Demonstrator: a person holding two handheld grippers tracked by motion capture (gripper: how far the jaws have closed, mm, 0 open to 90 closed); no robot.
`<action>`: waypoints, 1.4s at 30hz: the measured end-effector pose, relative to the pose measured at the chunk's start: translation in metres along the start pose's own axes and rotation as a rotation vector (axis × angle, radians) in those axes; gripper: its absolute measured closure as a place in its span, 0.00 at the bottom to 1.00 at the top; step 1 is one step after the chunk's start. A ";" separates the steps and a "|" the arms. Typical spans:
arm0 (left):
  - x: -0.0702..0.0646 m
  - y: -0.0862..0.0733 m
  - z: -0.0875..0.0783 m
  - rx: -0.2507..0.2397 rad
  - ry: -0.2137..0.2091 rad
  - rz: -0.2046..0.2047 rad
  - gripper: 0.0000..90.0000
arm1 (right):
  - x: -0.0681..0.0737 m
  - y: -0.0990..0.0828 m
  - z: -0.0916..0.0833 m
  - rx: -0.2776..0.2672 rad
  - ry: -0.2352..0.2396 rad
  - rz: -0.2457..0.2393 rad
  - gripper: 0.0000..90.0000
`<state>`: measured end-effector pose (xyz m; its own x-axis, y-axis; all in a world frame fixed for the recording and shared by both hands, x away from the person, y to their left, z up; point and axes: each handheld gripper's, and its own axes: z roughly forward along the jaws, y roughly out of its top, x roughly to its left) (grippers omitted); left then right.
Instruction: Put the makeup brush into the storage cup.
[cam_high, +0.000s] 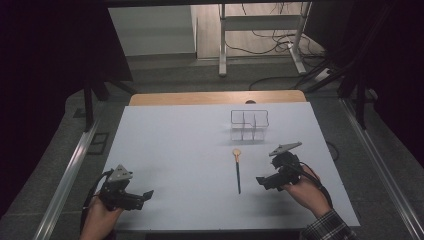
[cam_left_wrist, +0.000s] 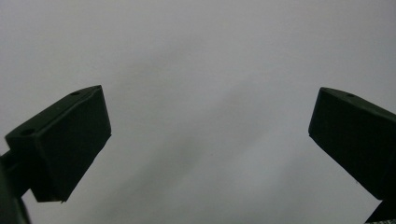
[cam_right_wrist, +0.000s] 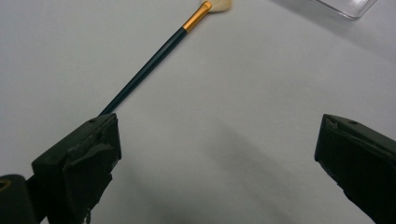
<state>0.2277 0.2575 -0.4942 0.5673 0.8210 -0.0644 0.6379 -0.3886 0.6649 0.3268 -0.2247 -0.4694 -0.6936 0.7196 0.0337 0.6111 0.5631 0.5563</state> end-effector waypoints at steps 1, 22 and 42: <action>0.000 0.000 0.000 0.001 0.000 0.000 0.00 | 0.000 0.001 0.001 0.001 -0.003 0.000 0.00; 0.000 0.000 0.000 0.001 0.001 0.000 0.00 | 0.000 0.020 0.015 0.017 0.003 -0.040 0.01; 0.000 0.000 0.000 0.001 0.002 -0.001 0.00 | 0.007 0.041 0.033 0.052 0.002 -0.046 0.00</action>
<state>0.2276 0.2576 -0.4942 0.5658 0.8220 -0.0638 0.6391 -0.3884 0.6639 0.3596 -0.1836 -0.4742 -0.7220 0.6918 0.0110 0.5976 0.6155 0.5138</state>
